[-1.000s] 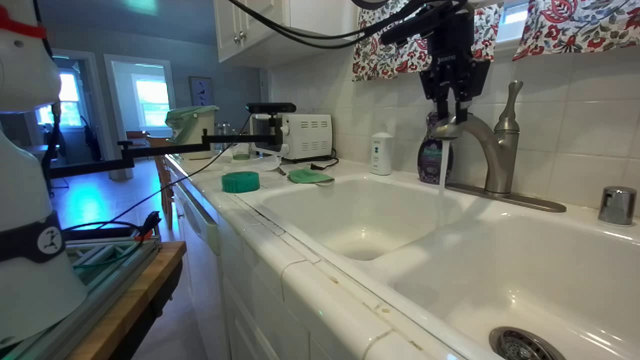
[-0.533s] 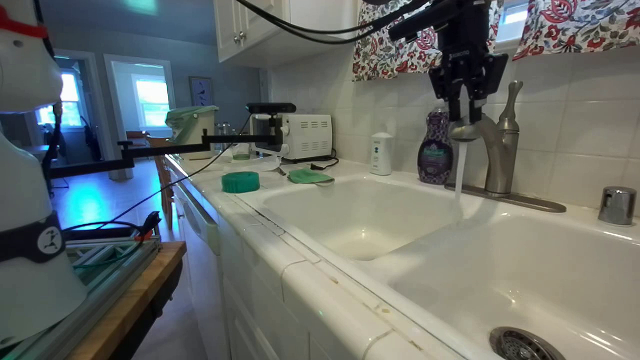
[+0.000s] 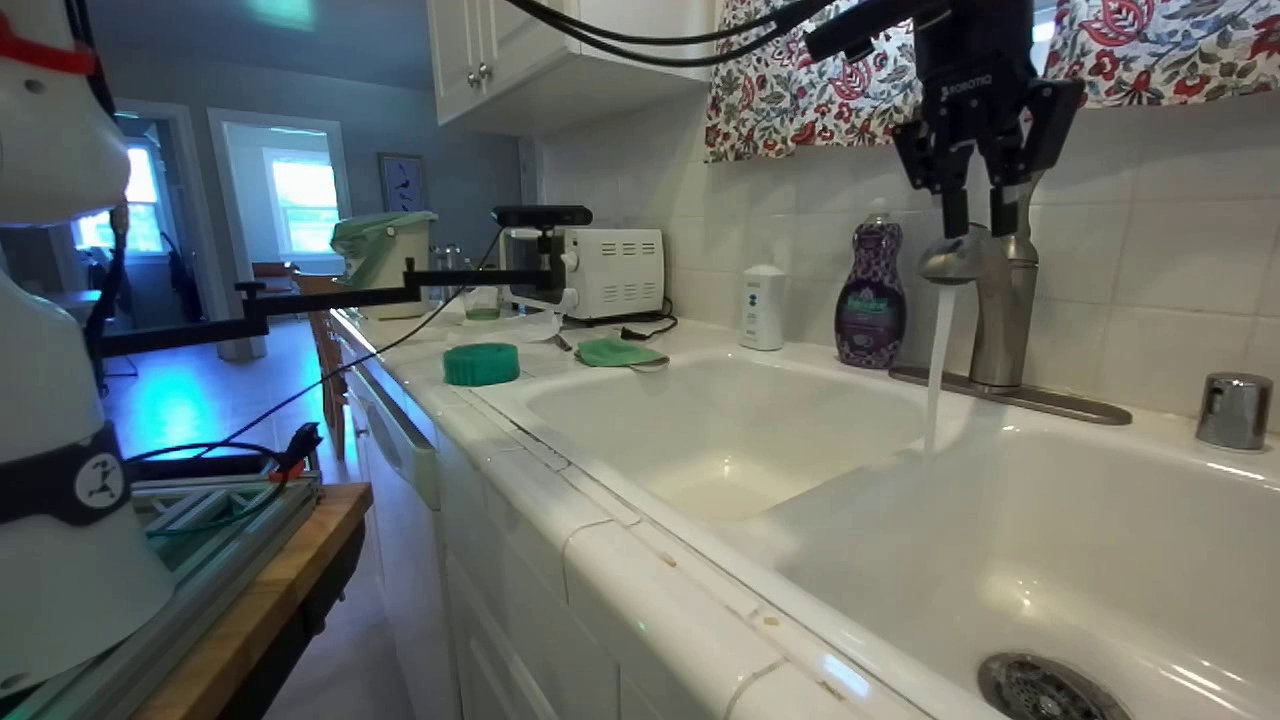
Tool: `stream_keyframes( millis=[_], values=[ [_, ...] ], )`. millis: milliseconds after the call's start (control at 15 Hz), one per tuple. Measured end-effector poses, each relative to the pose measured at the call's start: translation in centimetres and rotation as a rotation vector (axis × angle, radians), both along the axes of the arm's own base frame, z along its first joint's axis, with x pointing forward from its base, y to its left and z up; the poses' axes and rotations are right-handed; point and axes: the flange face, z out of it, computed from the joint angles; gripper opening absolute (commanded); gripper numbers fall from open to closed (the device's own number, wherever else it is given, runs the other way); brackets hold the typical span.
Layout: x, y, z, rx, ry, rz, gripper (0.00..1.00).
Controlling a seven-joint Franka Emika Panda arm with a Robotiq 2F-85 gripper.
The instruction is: Turn the tap faucet to the right
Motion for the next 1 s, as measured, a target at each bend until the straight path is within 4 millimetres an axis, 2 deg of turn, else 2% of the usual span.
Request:
stream_keyframes(
  millis=[67, 133, 200, 267, 333, 600, 667, 733, 800, 867, 1000],
  values=[
    [0.1, -0.3, -0.1, -0.003, 0.000, 0.002, 0.43],
    [0.2, -0.4, -0.1, -0.004, -0.001, 0.007, 0.37],
    [0.3, -0.2, -0.1, -0.003, -0.002, 0.011, 0.38],
    [0.3, 0.2, 0.1, 0.001, -0.002, 0.017, 0.34],
    [0.3, 0.9, 0.3, 0.012, -0.004, 0.024, 0.36],
    [-0.4, 4.4, 1.5, 0.057, 0.020, 0.066, 0.32],
    [-0.6, 5.1, 1.6, 0.063, 0.037, 0.076, 0.26],
    [-0.9, 5.7, 1.6, 0.066, 0.054, 0.083, 0.12],
    [-1.1, 6.1, 1.4, 0.067, 0.071, 0.089, 0.03],
    [-1.2, 6.4, 1.3, 0.067, 0.082, 0.093, 0.00],
    [-1.2, 6.5, 0.8, 0.068, 0.094, 0.093, 0.00]
  ],
)
